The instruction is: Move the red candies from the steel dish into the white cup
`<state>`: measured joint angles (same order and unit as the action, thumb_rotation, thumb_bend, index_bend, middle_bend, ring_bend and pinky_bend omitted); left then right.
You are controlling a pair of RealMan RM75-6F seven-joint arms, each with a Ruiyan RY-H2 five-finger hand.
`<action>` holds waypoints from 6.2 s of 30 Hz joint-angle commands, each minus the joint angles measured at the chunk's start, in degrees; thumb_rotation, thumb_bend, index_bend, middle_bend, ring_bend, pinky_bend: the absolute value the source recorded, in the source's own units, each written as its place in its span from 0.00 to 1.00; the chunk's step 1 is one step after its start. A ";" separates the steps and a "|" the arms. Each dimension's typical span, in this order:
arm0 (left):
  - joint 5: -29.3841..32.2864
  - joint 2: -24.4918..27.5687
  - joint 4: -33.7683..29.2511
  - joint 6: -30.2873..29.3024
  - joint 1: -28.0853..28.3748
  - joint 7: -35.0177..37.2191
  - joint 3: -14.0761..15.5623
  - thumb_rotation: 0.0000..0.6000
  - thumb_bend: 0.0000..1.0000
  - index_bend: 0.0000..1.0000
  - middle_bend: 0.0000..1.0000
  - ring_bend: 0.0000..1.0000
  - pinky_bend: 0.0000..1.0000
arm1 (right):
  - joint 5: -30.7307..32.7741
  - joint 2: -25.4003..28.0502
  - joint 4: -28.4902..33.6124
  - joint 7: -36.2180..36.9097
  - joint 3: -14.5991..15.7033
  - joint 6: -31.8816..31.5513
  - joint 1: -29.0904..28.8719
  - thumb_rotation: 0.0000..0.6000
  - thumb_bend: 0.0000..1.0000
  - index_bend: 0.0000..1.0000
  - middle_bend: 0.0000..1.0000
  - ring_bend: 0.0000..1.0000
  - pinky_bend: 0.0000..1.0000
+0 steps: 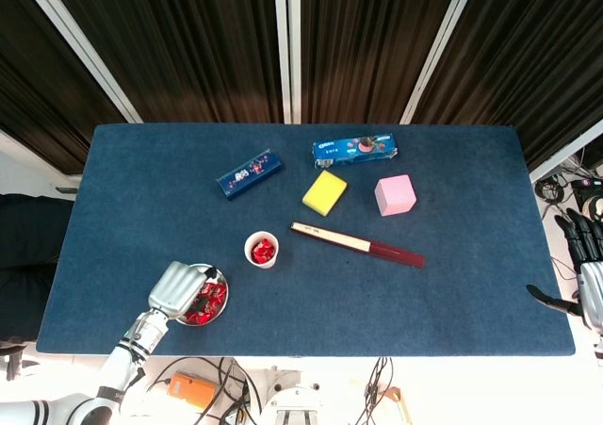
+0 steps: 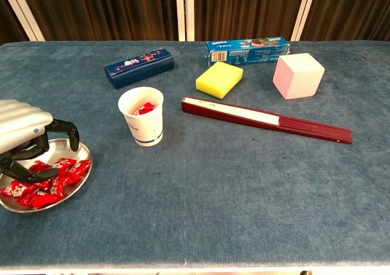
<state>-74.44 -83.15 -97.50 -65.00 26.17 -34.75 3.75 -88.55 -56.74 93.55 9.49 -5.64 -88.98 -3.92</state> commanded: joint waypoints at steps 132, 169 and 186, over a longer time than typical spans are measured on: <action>3.69 -3.21 2.38 3.20 -0.01 7.75 -1.57 1.00 0.31 0.46 0.93 0.88 0.90 | 0.48 0.10 1.43 -1.46 0.19 0.70 -0.29 1.00 0.12 0.00 0.01 0.00 0.00; 11.75 -1.08 -4.37 8.29 12.55 9.87 -15.61 1.00 0.33 0.52 0.93 0.88 0.90 | 1.20 -0.51 -1.11 1.51 0.24 -0.23 0.69 1.00 0.12 0.00 0.01 0.00 0.00; 9.19 2.18 -7.10 0.94 9.64 10.19 -12.08 1.00 0.20 0.35 0.93 0.88 0.90 | 0.96 -0.58 -0.67 0.93 -0.12 0.67 -0.19 1.00 0.12 0.00 0.01 0.00 0.00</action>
<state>-64.10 -82.40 -103.46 -62.45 37.19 -25.08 -9.28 -87.58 -57.34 92.86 10.43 -5.75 -88.30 -4.10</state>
